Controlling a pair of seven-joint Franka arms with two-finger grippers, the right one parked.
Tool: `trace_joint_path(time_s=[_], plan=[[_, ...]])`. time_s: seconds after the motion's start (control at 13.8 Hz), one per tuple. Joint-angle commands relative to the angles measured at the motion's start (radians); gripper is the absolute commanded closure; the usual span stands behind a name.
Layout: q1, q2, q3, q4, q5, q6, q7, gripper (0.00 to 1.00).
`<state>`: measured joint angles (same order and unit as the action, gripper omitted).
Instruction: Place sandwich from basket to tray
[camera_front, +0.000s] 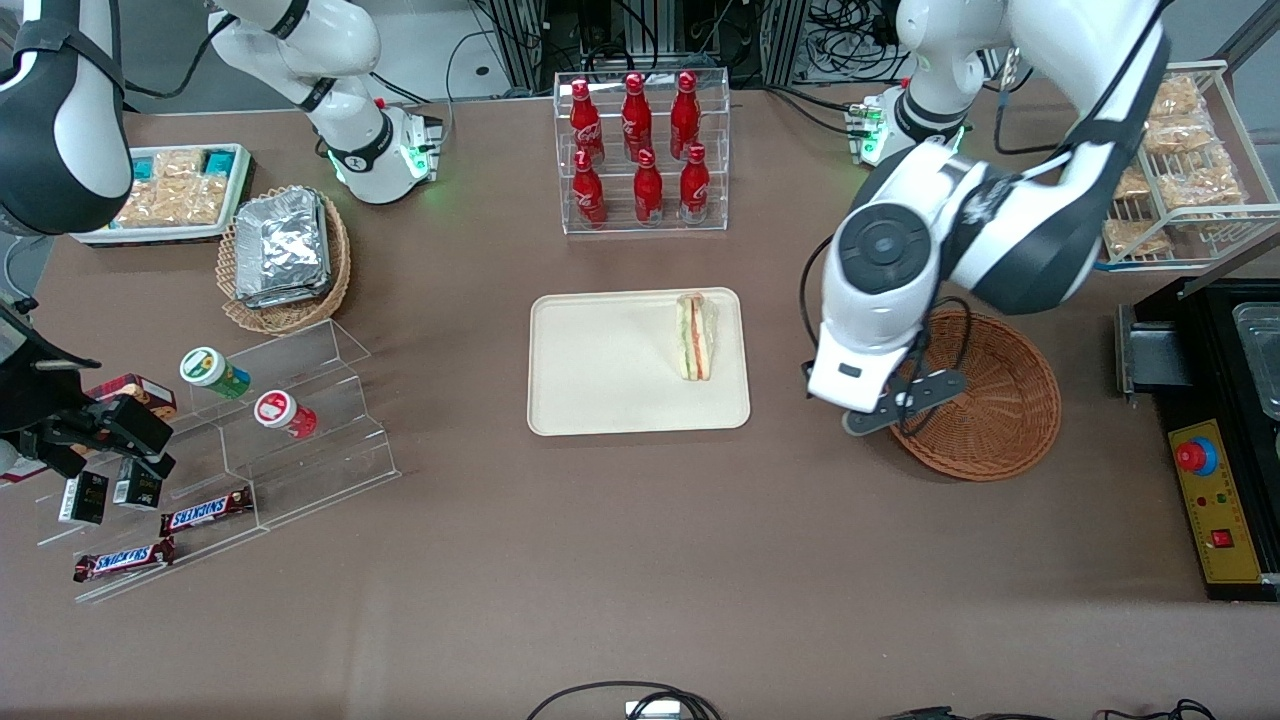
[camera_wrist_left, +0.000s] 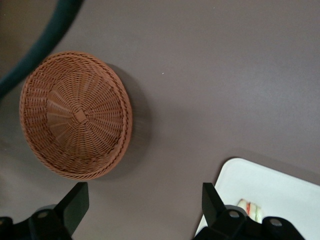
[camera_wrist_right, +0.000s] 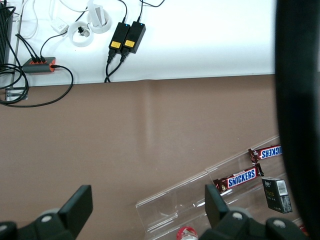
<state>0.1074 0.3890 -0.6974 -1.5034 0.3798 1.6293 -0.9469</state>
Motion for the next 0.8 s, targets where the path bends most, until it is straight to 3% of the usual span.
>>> trace_joint_path(time_s=[0.0, 0.44, 0.73], plan=[[0.0, -0.154, 0.148, -0.046, -0.142, -0.017, 0.21, 0.0], [0.006, -0.312, 0.387, -0.047, -0.301, -0.155, 0.668, 0.0], [0.011, -0.369, 0.473, -0.04, -0.337, -0.206, 0.842, 0.0]])
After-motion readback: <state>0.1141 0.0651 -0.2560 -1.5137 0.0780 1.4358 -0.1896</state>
